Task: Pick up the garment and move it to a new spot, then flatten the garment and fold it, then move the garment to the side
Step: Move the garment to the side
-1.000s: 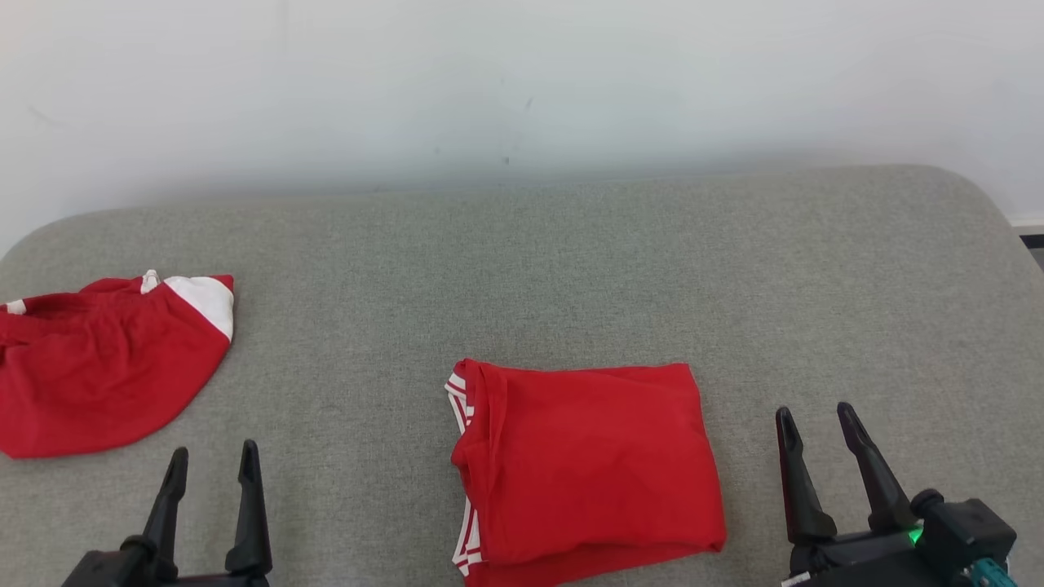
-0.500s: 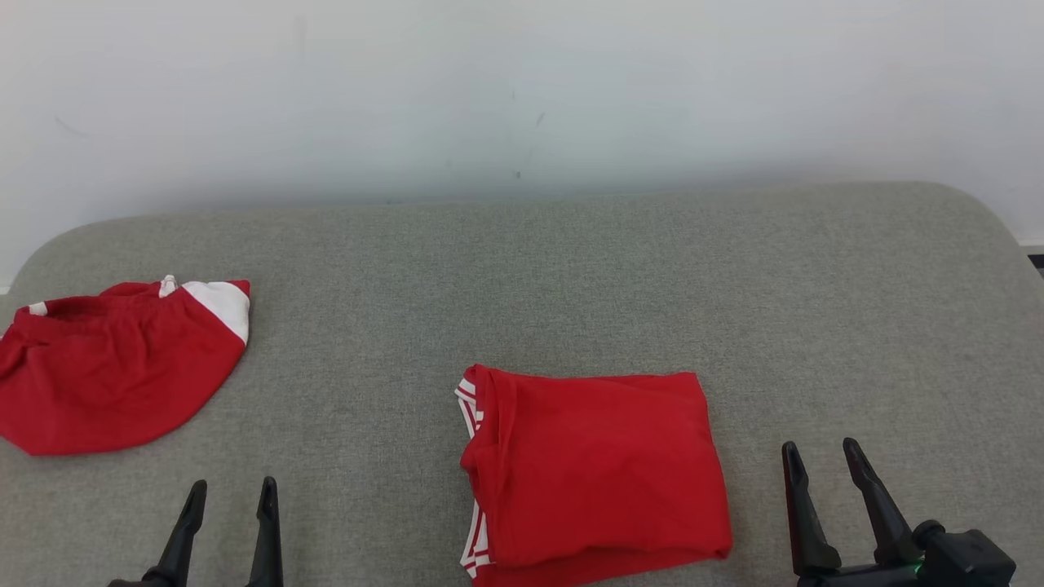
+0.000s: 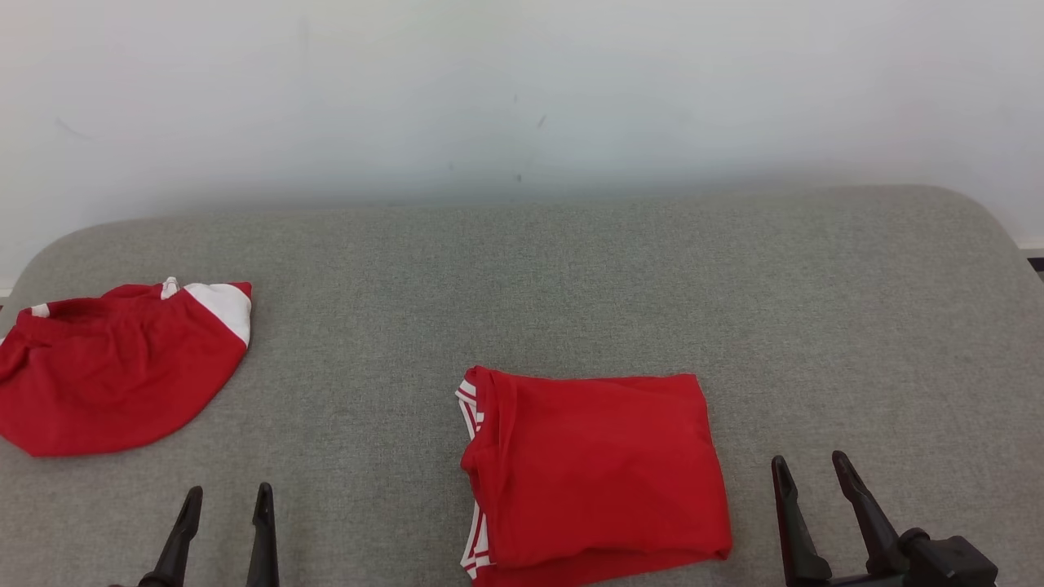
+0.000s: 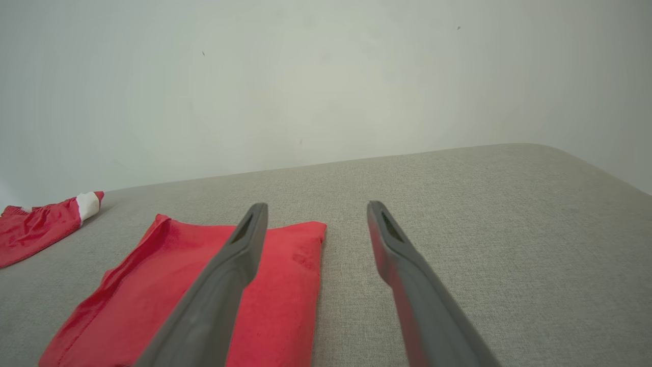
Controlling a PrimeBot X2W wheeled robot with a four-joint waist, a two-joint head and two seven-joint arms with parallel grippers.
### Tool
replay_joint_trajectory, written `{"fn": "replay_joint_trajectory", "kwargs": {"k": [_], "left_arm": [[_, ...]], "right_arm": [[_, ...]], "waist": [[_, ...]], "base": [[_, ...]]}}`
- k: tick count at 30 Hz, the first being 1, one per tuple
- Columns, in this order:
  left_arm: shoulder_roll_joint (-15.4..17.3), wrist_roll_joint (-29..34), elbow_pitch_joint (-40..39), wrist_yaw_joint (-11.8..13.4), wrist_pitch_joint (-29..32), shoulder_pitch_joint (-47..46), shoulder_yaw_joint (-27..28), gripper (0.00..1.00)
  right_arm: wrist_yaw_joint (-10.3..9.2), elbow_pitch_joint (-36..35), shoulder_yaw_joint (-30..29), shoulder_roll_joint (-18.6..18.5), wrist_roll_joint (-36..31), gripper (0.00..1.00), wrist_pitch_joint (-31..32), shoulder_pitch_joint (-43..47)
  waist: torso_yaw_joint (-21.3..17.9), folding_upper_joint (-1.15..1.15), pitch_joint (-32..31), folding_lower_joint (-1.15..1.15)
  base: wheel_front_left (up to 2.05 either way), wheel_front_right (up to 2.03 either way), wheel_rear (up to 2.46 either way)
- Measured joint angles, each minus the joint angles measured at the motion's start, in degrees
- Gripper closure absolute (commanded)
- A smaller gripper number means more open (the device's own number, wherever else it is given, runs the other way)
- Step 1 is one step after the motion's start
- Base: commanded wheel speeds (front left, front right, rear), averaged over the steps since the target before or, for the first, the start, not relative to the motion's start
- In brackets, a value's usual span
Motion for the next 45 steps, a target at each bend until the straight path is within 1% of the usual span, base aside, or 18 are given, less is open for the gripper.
{"fn": "replay_joint_trajectory", "kwargs": {"k": [10, 14, 17, 21, 26, 33, 42, 43, 44, 45], "left_arm": [[-0.24, 0.14, 0.56, 0.01, 0.0, -0.02, 0.25, 0.0], [-0.34, 0.11, 0.51, 0.01, 0.0, -0.26, 0.46, 0.0], [-0.41, 0.09, 0.47, 0.01, 0.0, -0.8, 0.35, 0.0], [-0.53, -0.18, 0.51, 0.01, 0.0, -1.64, 0.13, 0.0], [-0.65, -0.35, 0.47, 0.01, 0.0, -2.65, 0.03, 0.0], [-0.78, -0.78, 0.92, 0.01, 0.0, -4.35, -0.21, 0.0], [-0.83, -1.31, 1.03, 0.01, 0.0, -4.81, 0.11, 0.0], [-0.83, -1.36, 1.1, 0.01, 0.0, -4.82, 0.13, 0.0], [-0.83, -1.36, 1.2, 0.01, 0.0, -4.86, 0.11, 0.0], [-0.86, -1.37, 1.31, 0.01, 0.0, -4.97, 0.08, 0.0]], "right_arm": [[0.01, 0.73, 1.27, -0.4, -1.25, 0.0, 0.0, -0.58], [0.01, 1.78, 2.58, -0.71, -1.26, 0.0, 0.27, -4.02], [0.01, 3.82, 3.6, -1.64, -1.26, 0.0, 1.97, -7.6], [0.01, 7.86, 5.01, -1.97, -1.02, 0.0, 4.79, -12.22], [0.01, 14.64, 6.26, -1.76, -0.77, 0.0, 7.58, -17.09], [0.01, 24.77, 6.91, -0.86, -0.11, 0.0, 7.45, -21.06], [0.01, 35.06, 8.5, 1.01, 1.32, 0.0, 4.48, -23.2], [0.0, 35.98, 8.94, 1.14, 1.58, 0.71, 4.45, -23.69], [0.0, 36.75, 9.35, 1.31, 2.14, 1.0, 4.16, -24.12], [0.0, 37.34, 9.75, 1.54, 2.96, 1.0, 3.89, -24.46]], "waist": [[0.09, 0.0, 0.06, 0.0], [0.03, 0.0, 0.7, 0.0], [0.07, 0.0, 1.43, 0.0], [0.39, 0.0, 2.55, 0.0], [0.85, 0.0, 4.26, 0.0], [1.68, 0.0, 6.69, 0.01], [2.07, 0.0, 8.58, 0.01], [1.95, 0.0, 8.63, 0.0], [1.84, 0.0, 8.66, 0.0], [1.77, 0.0, 8.69, 0.0]], "base": [[0.0, 0.0, 0.0], [0.0, 0.0, 0.0], [0.0, 0.0, 0.0], [0.0, 0.0, 0.0], [0.0, 0.0, 0.0], [0.0, 0.0, 0.0], [0.0, 0.0, 0.0], [0.0, 0.0, 0.0], [0.0, 0.0, 0.0], [0.0, 0.0, 0.0]]}}
